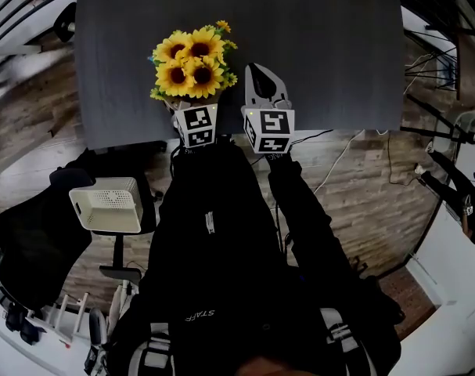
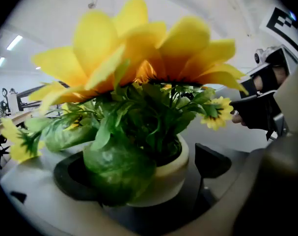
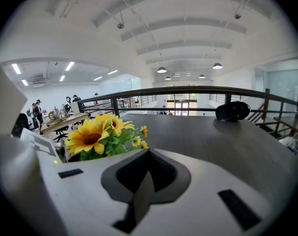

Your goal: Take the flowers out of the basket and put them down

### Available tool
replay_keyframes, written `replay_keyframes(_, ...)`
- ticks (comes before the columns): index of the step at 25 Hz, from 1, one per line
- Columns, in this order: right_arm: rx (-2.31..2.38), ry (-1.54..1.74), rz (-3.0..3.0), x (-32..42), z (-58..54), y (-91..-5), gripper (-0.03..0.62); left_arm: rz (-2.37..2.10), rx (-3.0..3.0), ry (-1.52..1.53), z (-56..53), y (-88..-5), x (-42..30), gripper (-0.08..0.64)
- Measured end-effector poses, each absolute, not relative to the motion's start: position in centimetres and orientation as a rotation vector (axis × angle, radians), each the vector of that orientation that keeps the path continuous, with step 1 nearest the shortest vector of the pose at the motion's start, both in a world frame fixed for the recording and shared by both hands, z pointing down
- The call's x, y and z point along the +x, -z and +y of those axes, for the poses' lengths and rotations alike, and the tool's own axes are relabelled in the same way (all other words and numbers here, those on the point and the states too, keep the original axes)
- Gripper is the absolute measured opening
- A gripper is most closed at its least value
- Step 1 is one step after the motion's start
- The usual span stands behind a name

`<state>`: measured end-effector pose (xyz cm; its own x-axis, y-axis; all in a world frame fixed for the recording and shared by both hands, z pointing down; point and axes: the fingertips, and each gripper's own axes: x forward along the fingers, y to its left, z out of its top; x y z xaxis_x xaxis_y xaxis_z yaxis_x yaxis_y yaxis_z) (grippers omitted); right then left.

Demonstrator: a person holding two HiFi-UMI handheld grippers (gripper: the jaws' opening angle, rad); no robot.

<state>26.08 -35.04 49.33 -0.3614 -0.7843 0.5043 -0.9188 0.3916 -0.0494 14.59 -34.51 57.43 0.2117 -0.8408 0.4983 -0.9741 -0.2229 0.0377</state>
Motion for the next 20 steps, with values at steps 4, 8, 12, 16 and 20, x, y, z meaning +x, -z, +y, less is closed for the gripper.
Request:
replay_keyframes(4,1.468,-0.449,-2.262,26.1,-34.6,-48.4,0.012,-1.691,2.118,-0.530,-32.1,-56.6,14.6,0.580)
replay_keyframes(8,1.474,-0.449,-2.277,26.2,-33.7,-46.1,0.012,-1.650,2.129,-0.535,-29.1,-54.3,14.9,0.578)
replay_keyframes(12,1.489,-0.439,-2.301,26.5,-32.9,-42.4,0.012,-1.634,2.150,-0.518,-26.5,-50.3,14.8,0.572)
replay_keyframes(16,1.539,-0.409,-2.344,26.9,-32.6,-37.6,0.012,-1.675,2.216,-0.465,-25.9,-44.1,14.6,0.508)
replay_keyframes(20,1.590,-0.377,-2.389,27.4,-31.6,-32.7,0.012,-1.724,2.286,-0.350,-26.2,-37.5,15.1,0.465)
